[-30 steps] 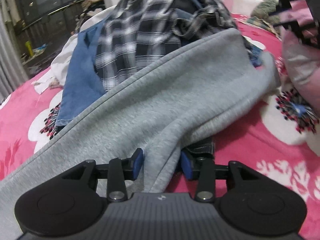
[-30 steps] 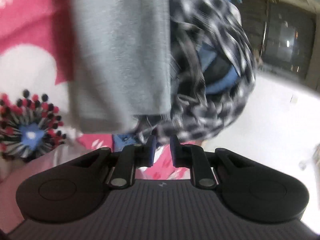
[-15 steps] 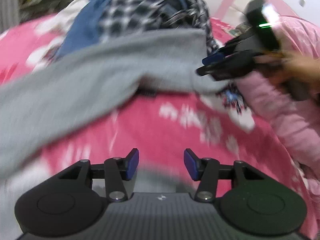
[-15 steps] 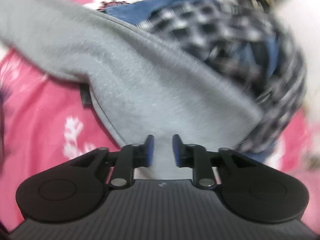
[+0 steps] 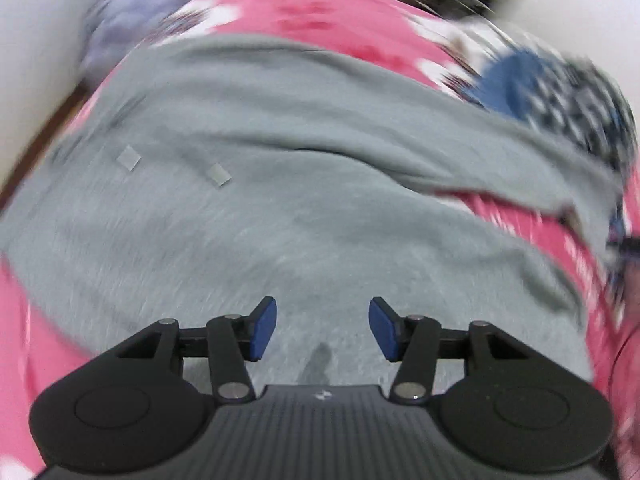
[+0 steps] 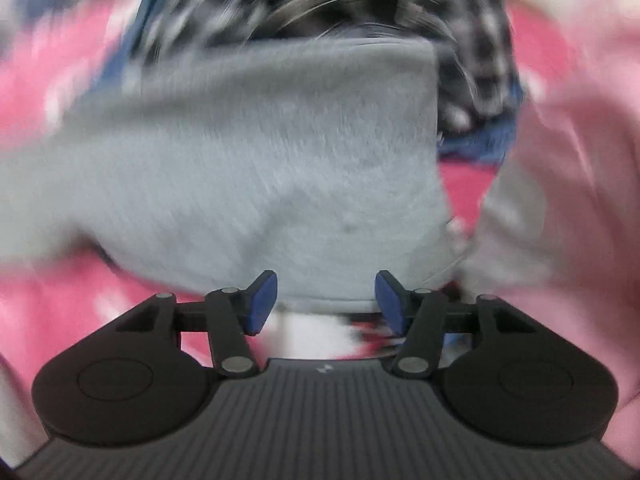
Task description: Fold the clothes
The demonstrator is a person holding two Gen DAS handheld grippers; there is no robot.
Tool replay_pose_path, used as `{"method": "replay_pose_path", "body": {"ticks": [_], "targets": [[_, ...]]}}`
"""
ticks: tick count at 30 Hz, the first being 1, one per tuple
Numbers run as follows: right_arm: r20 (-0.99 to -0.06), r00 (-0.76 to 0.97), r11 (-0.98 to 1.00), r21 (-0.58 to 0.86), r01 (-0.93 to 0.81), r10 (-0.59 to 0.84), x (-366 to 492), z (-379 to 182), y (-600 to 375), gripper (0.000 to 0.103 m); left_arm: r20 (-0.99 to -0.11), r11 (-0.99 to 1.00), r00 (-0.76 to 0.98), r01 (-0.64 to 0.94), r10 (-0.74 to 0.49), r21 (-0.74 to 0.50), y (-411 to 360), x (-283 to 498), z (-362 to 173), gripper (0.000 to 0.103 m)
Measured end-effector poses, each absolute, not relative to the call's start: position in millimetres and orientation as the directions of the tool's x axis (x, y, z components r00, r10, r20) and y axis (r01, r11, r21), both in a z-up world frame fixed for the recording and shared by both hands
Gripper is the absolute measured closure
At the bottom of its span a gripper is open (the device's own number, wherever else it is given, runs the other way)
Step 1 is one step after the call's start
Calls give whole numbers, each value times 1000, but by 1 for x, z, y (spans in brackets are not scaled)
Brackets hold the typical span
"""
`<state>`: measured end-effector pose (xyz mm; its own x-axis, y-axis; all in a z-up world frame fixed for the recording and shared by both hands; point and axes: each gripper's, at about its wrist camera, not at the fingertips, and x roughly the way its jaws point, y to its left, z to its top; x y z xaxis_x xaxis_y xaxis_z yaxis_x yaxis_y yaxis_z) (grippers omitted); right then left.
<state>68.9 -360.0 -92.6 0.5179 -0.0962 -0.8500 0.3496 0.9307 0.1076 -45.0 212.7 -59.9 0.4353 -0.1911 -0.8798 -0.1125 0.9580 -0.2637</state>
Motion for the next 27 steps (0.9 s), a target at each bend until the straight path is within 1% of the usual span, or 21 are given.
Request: {"method": "replay_pose_path", "body": {"ticks": [1, 3, 5, 7, 11, 12, 13, 14, 15, 16, 18, 20, 21, 23, 24, 26, 27], "targets": [[-840, 542, 880, 229, 415, -37, 68, -92, -369, 48, -879, 942, 435, -165, -195, -291, 224, -48, -61, 50], [-813, 576, 686, 465, 560, 81, 58, -108, -387, 48, -883, 921, 429, -233, -191, -312, 231, -54, -72, 50], [-778, 611, 452, 603, 657, 150, 42, -133, -395, 48, -890, 901, 420, -294, -178, -319, 236, -59, -84, 50], [-754, 640, 287, 652, 702, 147, 31, -155, -396, 48, -894, 889, 421, -336, -153, -311, 237, -65, -94, 50], [-687, 724, 162, 722, 672, 56, 29, -170, -397, 47, -890, 870, 442, -390, -111, -302, 237, -77, -105, 51], [-673, 739, 141, 735, 663, 33, 30, -172, -398, 51, -886, 866, 452, -395, -106, -305, 238, -80, -104, 51], [-679, 734, 154, 727, 669, 18, 32, -172, -397, 64, -883, 865, 457, -397, -102, -306, 238, -81, -104, 51], [-695, 719, 181, 708, 683, 2, 35, -170, -396, 72, -881, 866, 463, -396, -97, -304, 238, -82, -104, 51], [-708, 706, 212, 688, 694, -12, 36, -167, -395, 91, -880, 869, 467, -397, -87, -296, 239, -84, -103, 52], [-718, 695, 254, 667, 701, -30, 37, -162, -394, 96, -879, 871, 470, -398, -77, -289, 239, -85, -101, 53], [-714, 692, 422, 598, 682, -105, 39, -139, -385, 97, -885, 880, 463, -394, -61, -266, 242, -86, -99, 52], [-704, 679, 623, 440, 647, -207, 44, -116, -372, 97, -889, 888, 455, -390, -44, -243, 245, -87, -97, 52], [-720, 654, 692, 350, 632, -233, 50, -116, -367, 97, -891, 892, 452, -387, -35, -232, 246, -87, -96, 52], [-782, 581, 767, 225, 601, -226, 63, -129, -361, 96, -896, 891, 443, -392, -36, -230, 250, -88, -97, 52], [-797, 566, 773, 220, 595, -209, 65, -135, -361, 95, -896, 893, 444, -392, -28, -222, 250, -87, -95, 52], [-782, 593, 752, 273, 600, -189, 54, -132, -362, 88, -890, 903, 457, -381, -3, -198, 248, -86, -89, 52], [-776, 605, 736, 304, 604, -176, 46, -128, -362, 78, -883, 910, 468, -371, 13, -183, 246, -86, -85, 52]]}}
